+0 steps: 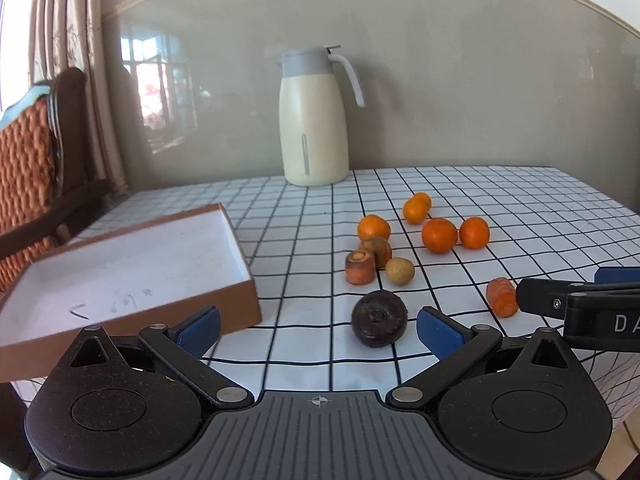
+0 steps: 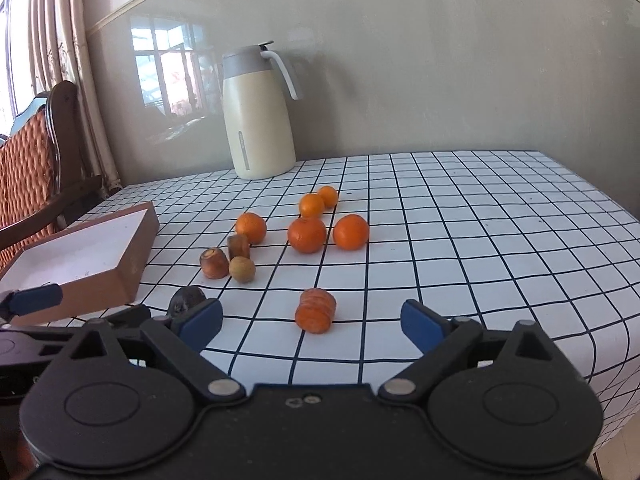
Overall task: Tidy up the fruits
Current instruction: 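Grasp the dark round fruit with the left tool while the right tool grasps the orange carrot chunk, then carry the dark fruit and carrot chunk in both tools over the white box, then open both tools to drop the dark fruit and carrot chunk into the box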
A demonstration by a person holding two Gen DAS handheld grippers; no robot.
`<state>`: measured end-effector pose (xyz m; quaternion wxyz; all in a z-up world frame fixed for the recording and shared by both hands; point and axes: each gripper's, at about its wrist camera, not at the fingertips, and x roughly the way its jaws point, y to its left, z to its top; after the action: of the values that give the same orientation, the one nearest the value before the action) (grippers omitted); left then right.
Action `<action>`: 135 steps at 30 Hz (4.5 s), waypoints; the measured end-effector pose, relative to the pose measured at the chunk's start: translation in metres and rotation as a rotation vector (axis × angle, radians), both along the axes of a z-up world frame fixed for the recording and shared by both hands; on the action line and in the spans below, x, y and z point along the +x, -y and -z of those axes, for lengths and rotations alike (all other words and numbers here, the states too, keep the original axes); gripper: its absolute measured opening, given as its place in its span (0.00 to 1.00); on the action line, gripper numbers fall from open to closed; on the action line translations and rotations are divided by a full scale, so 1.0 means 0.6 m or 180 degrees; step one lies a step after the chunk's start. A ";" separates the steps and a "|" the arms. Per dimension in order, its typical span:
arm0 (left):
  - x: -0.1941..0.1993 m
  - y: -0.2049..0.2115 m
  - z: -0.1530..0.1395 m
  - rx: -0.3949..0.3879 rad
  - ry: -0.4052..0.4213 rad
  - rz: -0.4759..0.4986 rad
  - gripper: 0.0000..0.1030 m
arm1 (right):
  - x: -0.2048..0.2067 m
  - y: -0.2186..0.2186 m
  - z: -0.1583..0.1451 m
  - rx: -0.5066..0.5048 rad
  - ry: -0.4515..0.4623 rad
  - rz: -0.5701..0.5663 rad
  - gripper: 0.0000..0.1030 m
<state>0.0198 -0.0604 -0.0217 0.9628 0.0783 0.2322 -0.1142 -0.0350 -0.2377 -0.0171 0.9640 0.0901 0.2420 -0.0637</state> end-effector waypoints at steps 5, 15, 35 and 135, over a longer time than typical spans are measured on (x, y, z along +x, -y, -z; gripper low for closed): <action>0.012 0.008 0.006 -0.0023 -0.0028 -0.0014 1.00 | 0.014 0.005 0.000 -0.0002 -0.0038 0.0009 0.82; 0.028 0.043 0.026 0.0086 -0.0045 0.0118 1.00 | 0.032 0.012 0.007 0.0013 -0.0118 -0.0002 0.69; 0.065 0.062 0.065 -0.0072 -0.0295 0.0210 0.40 | 0.083 0.010 0.031 0.0052 -0.0291 -0.0076 0.46; 0.123 -0.425 0.023 -0.0336 0.0008 -0.2032 0.54 | 0.250 -0.268 0.004 0.0119 0.0340 -0.1260 0.66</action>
<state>0.0937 0.1949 -0.0352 0.9530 -0.0484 0.2376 0.1818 0.1151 -0.0768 -0.0195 0.9673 0.0620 0.2047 0.1364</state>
